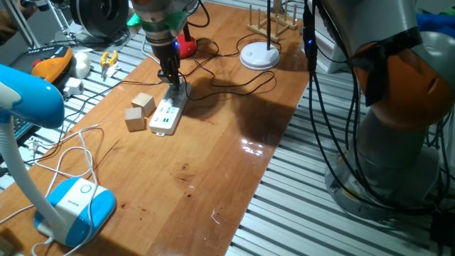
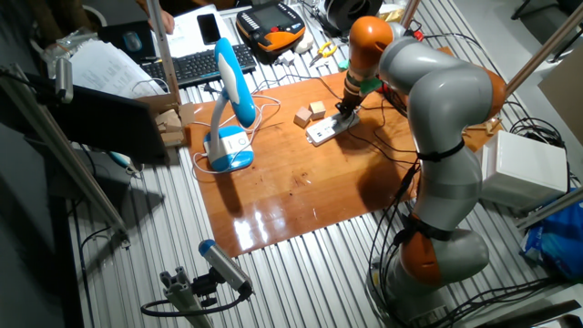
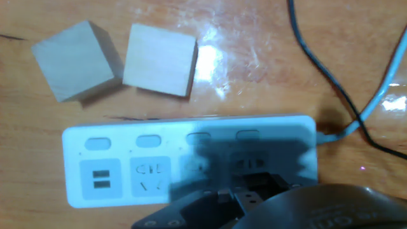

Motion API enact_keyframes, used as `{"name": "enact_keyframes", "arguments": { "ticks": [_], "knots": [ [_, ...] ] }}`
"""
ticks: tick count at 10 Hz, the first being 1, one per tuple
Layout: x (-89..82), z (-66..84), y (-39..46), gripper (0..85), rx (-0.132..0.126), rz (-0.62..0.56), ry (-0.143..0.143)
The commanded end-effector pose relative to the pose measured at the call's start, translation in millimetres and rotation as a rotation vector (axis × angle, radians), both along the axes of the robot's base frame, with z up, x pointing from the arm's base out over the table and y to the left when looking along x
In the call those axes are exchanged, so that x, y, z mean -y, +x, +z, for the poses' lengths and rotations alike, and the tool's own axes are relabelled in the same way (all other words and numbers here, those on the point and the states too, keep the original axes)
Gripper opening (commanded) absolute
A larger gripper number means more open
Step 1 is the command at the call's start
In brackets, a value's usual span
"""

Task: Plug in the power cord of the desk lamp, turn on the socket, and light up the desk lamp

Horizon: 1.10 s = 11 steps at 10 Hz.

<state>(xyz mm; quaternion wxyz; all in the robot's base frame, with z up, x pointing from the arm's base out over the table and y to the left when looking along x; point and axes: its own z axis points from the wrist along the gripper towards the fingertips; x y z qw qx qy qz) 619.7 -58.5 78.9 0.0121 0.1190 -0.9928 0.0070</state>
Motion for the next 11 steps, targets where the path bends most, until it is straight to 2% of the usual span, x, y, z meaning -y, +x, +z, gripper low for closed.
{"name": "enact_keyframes", "arguments": {
  "ticks": [1,5,7,11],
  "knots": [
    [-0.1,-0.6,0.2,0.0,0.001,0.003,-0.002],
    [0.9,-6.7,1.9,0.0,0.013,0.015,-0.006],
    [1.1,-8.6,0.4,0.0,0.013,0.015,-0.004],
    [3.3,-17.9,-1.9,0.0,0.03,0.02,-0.008]
  ]
}}
